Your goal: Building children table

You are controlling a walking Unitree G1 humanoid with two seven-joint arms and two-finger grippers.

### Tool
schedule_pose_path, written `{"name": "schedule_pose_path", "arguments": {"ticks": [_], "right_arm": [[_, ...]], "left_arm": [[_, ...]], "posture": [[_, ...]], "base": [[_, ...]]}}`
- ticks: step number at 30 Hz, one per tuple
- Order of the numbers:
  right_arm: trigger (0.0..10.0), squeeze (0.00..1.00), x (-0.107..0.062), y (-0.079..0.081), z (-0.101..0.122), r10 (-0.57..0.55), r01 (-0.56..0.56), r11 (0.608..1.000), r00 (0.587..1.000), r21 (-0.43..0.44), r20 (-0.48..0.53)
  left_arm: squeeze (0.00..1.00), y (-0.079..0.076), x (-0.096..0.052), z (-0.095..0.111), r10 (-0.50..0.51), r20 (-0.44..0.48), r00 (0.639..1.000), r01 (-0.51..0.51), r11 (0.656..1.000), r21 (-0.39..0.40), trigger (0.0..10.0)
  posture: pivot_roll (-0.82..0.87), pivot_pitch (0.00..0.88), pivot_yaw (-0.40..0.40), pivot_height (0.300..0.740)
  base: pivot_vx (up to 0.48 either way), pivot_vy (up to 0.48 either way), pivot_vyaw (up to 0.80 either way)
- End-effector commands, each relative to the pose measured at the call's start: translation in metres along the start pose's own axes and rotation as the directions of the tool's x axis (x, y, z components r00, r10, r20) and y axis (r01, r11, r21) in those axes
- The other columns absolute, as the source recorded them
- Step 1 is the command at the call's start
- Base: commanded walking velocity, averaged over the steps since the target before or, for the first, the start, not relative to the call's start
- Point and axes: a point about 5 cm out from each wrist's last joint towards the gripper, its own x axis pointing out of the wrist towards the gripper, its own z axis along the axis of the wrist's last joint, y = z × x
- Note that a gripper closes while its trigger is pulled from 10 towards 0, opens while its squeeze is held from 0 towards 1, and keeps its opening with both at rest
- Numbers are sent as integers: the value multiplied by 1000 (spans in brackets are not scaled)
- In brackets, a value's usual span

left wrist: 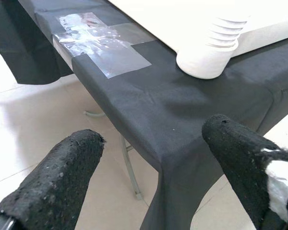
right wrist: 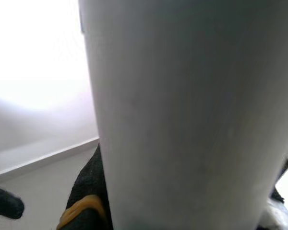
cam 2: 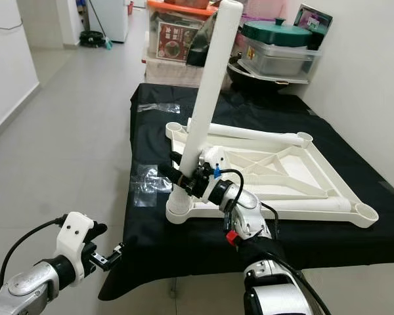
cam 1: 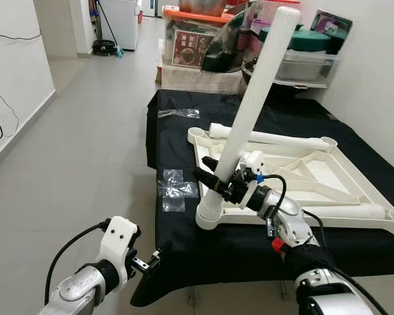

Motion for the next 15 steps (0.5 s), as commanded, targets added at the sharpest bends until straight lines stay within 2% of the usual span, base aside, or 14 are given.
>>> {"name": "schedule_pose_path", "arguments": {"ticks": [1,3,5,9,11,12,13,14,15], "right_arm": [[10000,0,-11,13,-52,-74,104,987,971,121,-226],[10000,0,-11,13,-52,-74,104,987,971,121,-226],[10000,0,-9,14,-57,-211,248,961,944,122,-254],[10000,0,-10,16,-62,-284,327,937,916,119,-284],[10000,0,-13,16,-69,-362,422,899,869,121,-337],[10000,0,-13,16,-69,-362,422,899,869,121,-337],[10000,0,-16,14,-72,-412,473,875,837,98,-360],[10000,0,-16,14,-72,-412,473,875,837,98,-360],[10000,0,-17,13,-72,-449,506,860,814,72,-369]], "left_arm": [[0,-2,0,-2,3,-2,1000,-3,1000,-6,10000],[0,-2,0,-2,3,-2,1000,-3,1000,-6,10000],[0,-1,0,-3,6,-3,1000,-6,1000,-8,10000],[0,-1,0,-3,7,-4,1000,-7,1000,-9,10000],[0,-1,0,-3,6,-5,1000,-6,1000,-10,10000],[0,-1,0,-3,6,-5,1000,-6,1000,-10,10000],[0,-1,1,-3,7,-5,1000,-7,1000,-10,10000],[0,-1,1,-3,7,-5,1000,-7,1000,-10,10000],[0,-1,1,-3,9,-4,1000,-9,1000,-10,10000]], "posture": [[94,0,-121,740],[94,0,-121,740],[91,0,-118,740],[86,0,-118,740],[87,0,-119,740],[87,0,-119,740],[87,0,-119,740],[87,0,-119,740],[87,0,-119,740]], "base": [[0,0,0],[0,0,0],[0,0,0],[0,0,0],[0,0,0],[0,0,0],[0,0,0],[0,0,0],[0,0,0]]}}
